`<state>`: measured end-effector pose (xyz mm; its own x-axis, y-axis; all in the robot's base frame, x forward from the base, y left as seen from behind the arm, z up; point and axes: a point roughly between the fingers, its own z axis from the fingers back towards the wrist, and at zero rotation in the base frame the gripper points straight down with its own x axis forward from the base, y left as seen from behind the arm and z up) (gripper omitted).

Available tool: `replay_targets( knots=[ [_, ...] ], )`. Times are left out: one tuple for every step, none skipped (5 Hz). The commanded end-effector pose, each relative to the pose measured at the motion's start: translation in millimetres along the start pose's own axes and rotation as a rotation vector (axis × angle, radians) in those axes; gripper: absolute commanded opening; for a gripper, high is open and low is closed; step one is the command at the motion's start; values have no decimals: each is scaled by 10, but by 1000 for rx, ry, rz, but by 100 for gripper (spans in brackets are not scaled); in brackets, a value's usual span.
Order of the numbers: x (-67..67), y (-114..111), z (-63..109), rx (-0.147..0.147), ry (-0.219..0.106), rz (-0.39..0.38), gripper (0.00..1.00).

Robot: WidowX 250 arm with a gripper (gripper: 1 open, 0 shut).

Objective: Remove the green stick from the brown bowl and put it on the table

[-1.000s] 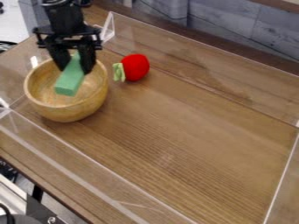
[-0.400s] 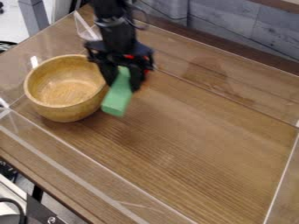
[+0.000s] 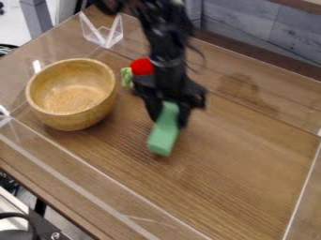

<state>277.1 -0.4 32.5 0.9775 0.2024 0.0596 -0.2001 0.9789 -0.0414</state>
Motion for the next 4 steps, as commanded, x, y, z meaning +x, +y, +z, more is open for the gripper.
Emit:
replay_targets(
  knots=[
    [154,143,11,4,-39,-21,0],
    [211,254,-33,4,-36,-31,0],
    [159,414,-40,12,-16,-14,100],
    [102,504,28,4,-6,9,100]
  ],
)
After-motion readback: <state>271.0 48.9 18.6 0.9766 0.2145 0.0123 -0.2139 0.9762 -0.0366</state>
